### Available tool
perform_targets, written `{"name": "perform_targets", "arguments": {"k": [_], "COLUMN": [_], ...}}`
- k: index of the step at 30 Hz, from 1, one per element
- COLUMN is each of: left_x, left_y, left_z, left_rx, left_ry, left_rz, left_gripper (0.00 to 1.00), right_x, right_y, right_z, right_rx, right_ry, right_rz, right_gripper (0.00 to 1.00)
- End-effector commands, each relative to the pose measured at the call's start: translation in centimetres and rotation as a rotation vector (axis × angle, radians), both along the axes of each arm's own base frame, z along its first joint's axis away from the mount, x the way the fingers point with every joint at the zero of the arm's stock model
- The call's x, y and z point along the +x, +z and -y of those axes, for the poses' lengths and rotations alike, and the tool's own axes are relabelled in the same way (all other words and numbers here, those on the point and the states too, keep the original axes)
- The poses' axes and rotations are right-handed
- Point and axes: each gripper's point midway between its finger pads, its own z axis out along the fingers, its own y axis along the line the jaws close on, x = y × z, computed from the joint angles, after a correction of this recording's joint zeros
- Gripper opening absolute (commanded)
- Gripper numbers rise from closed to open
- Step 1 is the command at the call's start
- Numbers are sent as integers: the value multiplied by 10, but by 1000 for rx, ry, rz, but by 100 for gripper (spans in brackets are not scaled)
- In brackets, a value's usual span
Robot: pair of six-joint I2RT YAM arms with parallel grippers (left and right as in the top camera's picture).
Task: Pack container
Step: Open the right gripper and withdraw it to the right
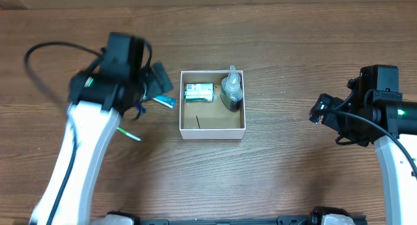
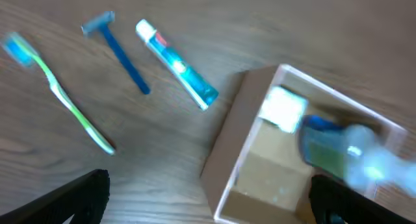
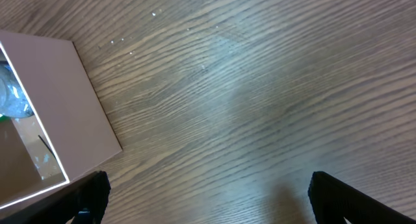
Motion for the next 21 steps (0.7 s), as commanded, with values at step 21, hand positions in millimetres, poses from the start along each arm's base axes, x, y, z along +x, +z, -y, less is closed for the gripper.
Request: {"name": "perform_targets", "arguments": {"k": [21], "left_x": [68], "left_y": [-187], "left_z": [-22], "left_rx": [-18], "left_ry": [258], "left_rz": [-466], "left_gripper": [100], "right_x": [-1], "right_y": [-1], "right_z": [-2], "right_rx": [4], "right_ry": [19], "right_rz": [0], "right_gripper": [100]}}
